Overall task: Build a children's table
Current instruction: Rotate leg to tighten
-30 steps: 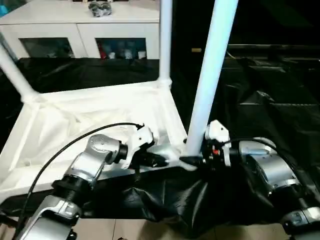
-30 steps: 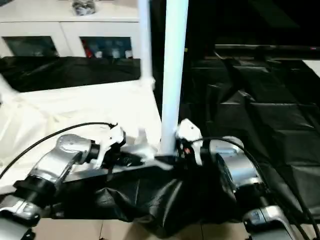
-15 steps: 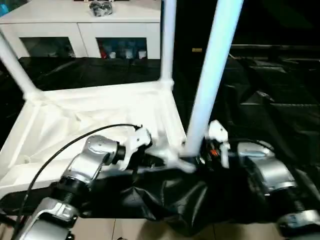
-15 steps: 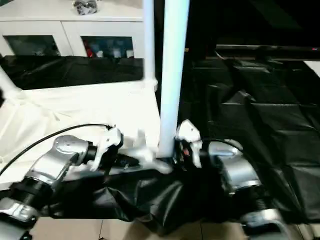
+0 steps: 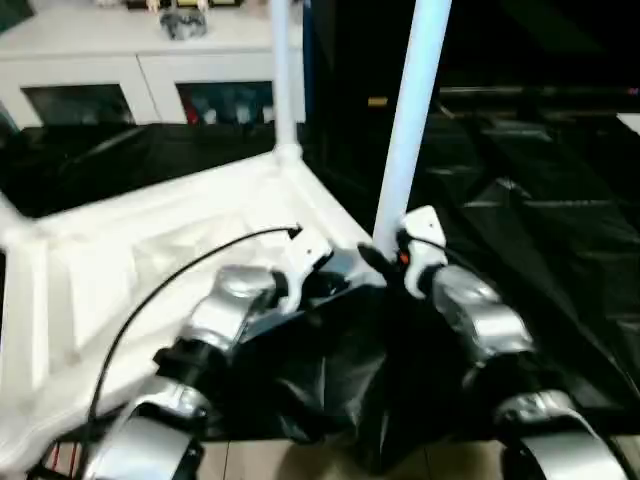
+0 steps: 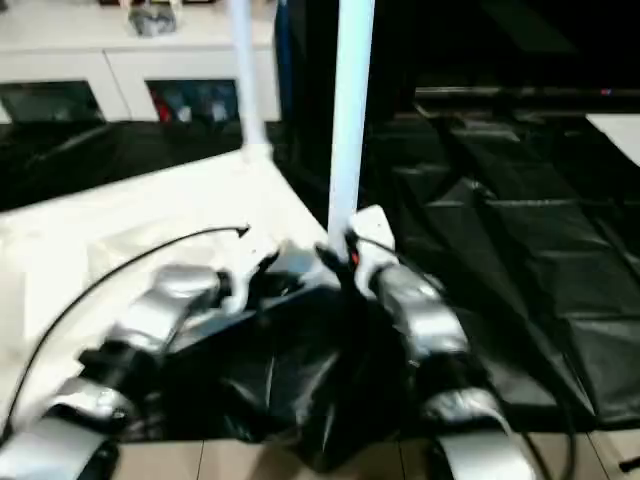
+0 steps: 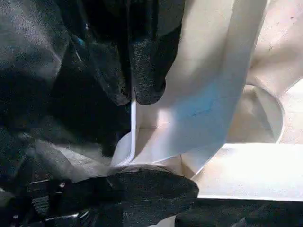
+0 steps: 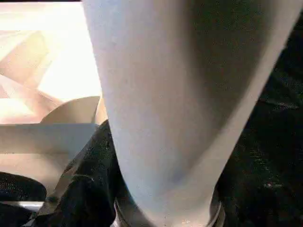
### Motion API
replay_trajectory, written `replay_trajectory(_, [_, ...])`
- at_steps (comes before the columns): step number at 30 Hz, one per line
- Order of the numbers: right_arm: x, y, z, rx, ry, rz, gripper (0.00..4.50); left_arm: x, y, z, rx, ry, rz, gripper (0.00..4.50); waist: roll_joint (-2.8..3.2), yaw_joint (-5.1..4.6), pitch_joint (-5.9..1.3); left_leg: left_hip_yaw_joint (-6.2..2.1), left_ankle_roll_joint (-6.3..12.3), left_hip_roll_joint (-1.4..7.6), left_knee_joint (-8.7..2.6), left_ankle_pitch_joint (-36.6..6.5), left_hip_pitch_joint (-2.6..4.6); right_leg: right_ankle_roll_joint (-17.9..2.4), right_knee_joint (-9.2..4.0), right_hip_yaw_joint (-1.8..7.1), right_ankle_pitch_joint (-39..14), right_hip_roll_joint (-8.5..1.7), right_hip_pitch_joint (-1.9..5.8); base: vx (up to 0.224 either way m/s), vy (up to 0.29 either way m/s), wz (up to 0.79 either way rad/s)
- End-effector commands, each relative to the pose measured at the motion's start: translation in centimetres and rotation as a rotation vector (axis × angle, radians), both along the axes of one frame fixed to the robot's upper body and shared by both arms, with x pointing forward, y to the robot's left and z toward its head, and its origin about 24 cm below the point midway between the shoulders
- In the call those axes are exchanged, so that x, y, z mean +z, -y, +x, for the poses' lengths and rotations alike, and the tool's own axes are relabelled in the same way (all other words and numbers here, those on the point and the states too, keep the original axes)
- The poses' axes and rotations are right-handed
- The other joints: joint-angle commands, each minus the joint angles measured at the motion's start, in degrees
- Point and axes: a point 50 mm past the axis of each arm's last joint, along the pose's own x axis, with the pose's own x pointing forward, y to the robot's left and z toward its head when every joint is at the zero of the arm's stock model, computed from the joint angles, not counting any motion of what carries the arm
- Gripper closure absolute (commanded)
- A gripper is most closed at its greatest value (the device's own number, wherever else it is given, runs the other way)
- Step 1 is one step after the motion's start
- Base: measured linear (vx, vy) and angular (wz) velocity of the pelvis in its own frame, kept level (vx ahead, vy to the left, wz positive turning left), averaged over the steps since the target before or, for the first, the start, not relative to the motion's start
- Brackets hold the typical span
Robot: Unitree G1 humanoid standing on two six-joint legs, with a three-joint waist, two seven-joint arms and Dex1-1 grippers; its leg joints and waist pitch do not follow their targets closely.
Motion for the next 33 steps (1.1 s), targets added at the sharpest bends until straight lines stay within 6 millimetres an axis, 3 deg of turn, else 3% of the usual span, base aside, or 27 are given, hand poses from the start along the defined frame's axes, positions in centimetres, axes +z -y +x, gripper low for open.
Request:
replay_trajectory(1, [-1.9,-3.3,-1.3,0.133,-0.12,0.049,1.37,1.9,3.5,-0.2,-0.105,0.057,-0.109,4.5,-0.9,0.01,-3.06,0.24,3.73,0.45,-3.76,-11.38,-0.01,-12.65,-4.31,1.66,-13.19,-2.02,2.82,0.0,0.0,0.0])
replay_trajectory(6, [-1.2,-3.2,-1.1,0.183,-0.091,0.049,1.02,1.9,3.0,-0.4,-0.145,0.06,-0.112,4.5,-0.82,0.09,-3.09,0.2,4.21,0.54,-3.77,-11.31,-0.05,-13.25,-4.2,1.58,-12.48,-2.08,2.89,0.0,0.0,0.0])
replay_trajectory(9, [-0.9,-2.7,-1.5,0.314,-0.072,0.015,1.02,1.8,2.3,-0.7,-0.187,0.054,-0.109,4.5,-0.96,0.12,-3.18,0.25,4.77,0.58,-3.67,-10.72,-0.06,-13.88,-4.07,1.58,-10.75,-2.11,3.01,0.0,0.0,0.0])
replay_trajectory(14, [-0.1,-0.8,-3.3,0.593,-0.071,0.035,1.02,1.8,0.7,-1.6,-0.31,0.036,-0.108,4.5,-0.68,0.75,-3.26,0.4,7.51,0.92,-3.39,-9.13,-0.13,-15.9,-3.48,1.53,-5.35,-2.14,3.22,0.0,0.0,0.0])
replay_trajectory(18, [0.1,0.2,-4.2,0.696,-0.086,0.035,1.02,1.9,0.1,-1.8,-0.358,0.031,-0.107,4.5,-0.68,1.05,-3.0,0.43,6.43,1.05,-3.63,-11.28,0.15,-15.63,-3.79,1.48,-9.4,-2.04,2.92,0.0,0.0,0.0])
replay_trajectory(20, [0.1,0.7,-4.8,0.747,-0.11,0.044,1.02,1.9,-0.4,-2.0,-0.389,0.02,-0.098,4.5,-0.67,1.68,-2.94,0.46,5.79,1.2,-3.73,-12.36,0.38,-15.04,-3.95,1.61,-11.25,-2.08,2.83,0.0,0.0,0.0])
replay_trajectory(22, [0.1,1.2,-5.4,0.8,-0.143,0.04,1.35,1.9,-1.0,-2.2,-0.422,0.006,-0.088,4.5,-0.68,1.9,-3.01,0.47,5.5,1.19,-3.75,-12.17,0.37,-14.93,-3.86,1.64,-10.98,-2.06,2.79,0.0,0.0,0.0])
replay_trajectory(26, [0.0,1.6,-6.0,0.848,-0.18,0.03,1.45,1.8,-1.7,-2.5,-0.457,-0.013,-0.077,4.5,-0.61,2.11,-3.01,0.43,5.0,1.14,-3.8,-11.65,0.33,-14.87,-3.8,1.67,-10.46,-2.08,2.78,0.0,0.0,0.0])
replay_trajectory(27, [0.0,1.8,-6.3,0.863,-0.19,0.03,1.68,1.7,-2.0,-2.6,-0.47,-0.02,-0.071,4.5,-0.6,2.21,-2.97,0.36,4.98,1.16,-3.87,-11.6,0.32,-14.78,-3.81,1.65,-10.55,-2.09,2.84,0.0,0.0,0.0])
replay_trajectory(33, [0.1,1.6,-6.5,0.869,-0.187,0.038,2.01,1.7,-2.5,-2.8,-0.484,-0.03,-0.067,4.5,-0.57,2.27,-2.95,0.37,4.7,1.15,-3.9,-11.68,0.32,-14.65,-3.85,1.66,-10.93,-2.13,2.75,0.0,0.0,0.0])
